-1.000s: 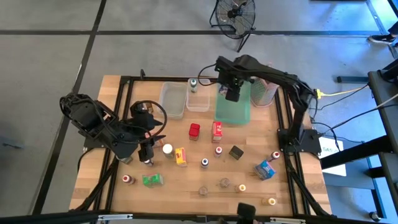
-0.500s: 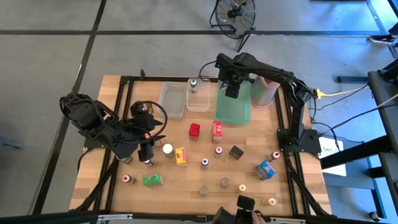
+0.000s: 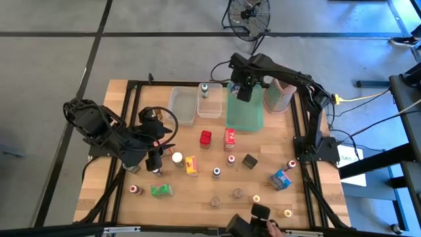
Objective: Pick & Place Kitchen Items
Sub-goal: Put the blue cereal box into the green bin, then put the black seasoning can into the gray bin
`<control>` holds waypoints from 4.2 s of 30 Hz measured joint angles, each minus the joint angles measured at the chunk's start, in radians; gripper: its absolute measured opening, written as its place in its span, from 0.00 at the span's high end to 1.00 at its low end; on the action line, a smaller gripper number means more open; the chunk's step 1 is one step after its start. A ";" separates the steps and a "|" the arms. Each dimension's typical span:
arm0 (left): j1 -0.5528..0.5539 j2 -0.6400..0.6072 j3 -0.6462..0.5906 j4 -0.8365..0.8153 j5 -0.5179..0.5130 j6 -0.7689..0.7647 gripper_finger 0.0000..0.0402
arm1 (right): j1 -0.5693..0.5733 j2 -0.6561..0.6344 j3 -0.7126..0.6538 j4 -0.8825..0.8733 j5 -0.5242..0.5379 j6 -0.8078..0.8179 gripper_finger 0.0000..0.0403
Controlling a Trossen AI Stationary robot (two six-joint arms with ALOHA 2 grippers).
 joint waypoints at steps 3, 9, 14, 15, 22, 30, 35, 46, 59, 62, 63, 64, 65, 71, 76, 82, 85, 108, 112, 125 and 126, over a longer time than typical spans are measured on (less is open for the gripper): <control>0.000 0.000 0.000 0.000 0.000 -0.001 0.49 | -0.002 0.000 0.000 0.009 0.002 -0.007 0.69; 0.000 0.000 0.000 0.000 0.008 -0.001 0.49 | -0.001 0.000 0.000 0.012 0.001 -0.045 0.69; 0.000 0.000 0.000 0.000 0.019 -0.001 0.49 | -0.002 0.000 0.000 0.015 0.001 -0.082 0.69; -0.001 0.000 0.000 0.000 0.019 -0.002 0.50 | -0.002 0.000 0.000 0.018 0.001 -0.093 0.69; -0.002 0.000 0.000 0.000 0.025 -0.005 0.49 | -0.002 0.000 0.000 0.023 0.000 -0.176 0.69; -0.002 0.000 0.000 0.000 0.026 -0.020 0.49 | -0.003 0.015 0.000 0.024 0.000 -0.217 0.69; -0.002 0.000 0.000 0.000 0.026 -0.032 0.49 | -0.005 0.048 0.000 0.027 0.000 -0.222 0.69; -0.002 0.000 0.000 0.000 0.026 -0.030 0.49 | -0.005 0.082 0.000 0.032 0.001 -0.243 0.69; -0.002 0.000 0.000 0.000 0.039 -0.027 0.49 | -0.005 0.082 0.000 0.042 -0.001 -0.262 0.55; -0.002 0.000 0.000 0.000 0.048 -0.022 0.50 | -0.005 0.082 0.000 0.041 -0.001 -0.261 0.50; -0.002 0.000 0.000 0.000 0.048 -0.020 0.49 | -0.005 0.082 0.000 0.041 -0.001 -0.258 0.49; -0.002 0.000 0.000 0.000 0.048 -0.019 0.49 | -0.005 0.082 0.000 0.041 0.000 -0.256 0.48; -0.002 0.000 0.000 0.000 0.049 -0.019 0.49 | -0.005 0.082 0.000 0.041 0.000 -0.254 0.47; -0.002 0.000 0.000 0.000 0.052 0.006 0.49 | -0.004 0.082 0.000 0.027 0.013 -0.235 0.45; -0.002 0.000 0.000 0.000 0.052 0.018 0.49 | 0.011 0.082 0.000 -0.004 0.115 -0.234 0.45; -0.002 0.000 0.000 0.000 0.052 0.051 0.49 | 0.040 0.065 0.000 -0.025 0.160 -0.217 0.45; -0.002 0.000 0.000 0.000 0.050 0.052 0.50 | 0.055 0.039 0.000 -0.030 0.204 -0.207 0.45; 0.005 0.000 0.000 0.000 0.042 -0.032 0.50 | 0.187 -0.442 0.000 -0.355 -0.076 0.269 0.45; 0.005 0.005 0.000 0.000 0.011 -0.067 0.50 | 0.225 -0.571 0.000 -0.345 -0.316 0.368 0.45; -0.023 0.108 -0.001 0.000 -0.027 -0.126 0.49 | 0.510 -0.770 0.000 -0.352 -0.410 0.677 0.45; -0.023 0.120 -0.001 0.000 -0.027 -0.131 0.49 | 0.537 -0.773 0.000 -0.352 -0.411 0.690 0.45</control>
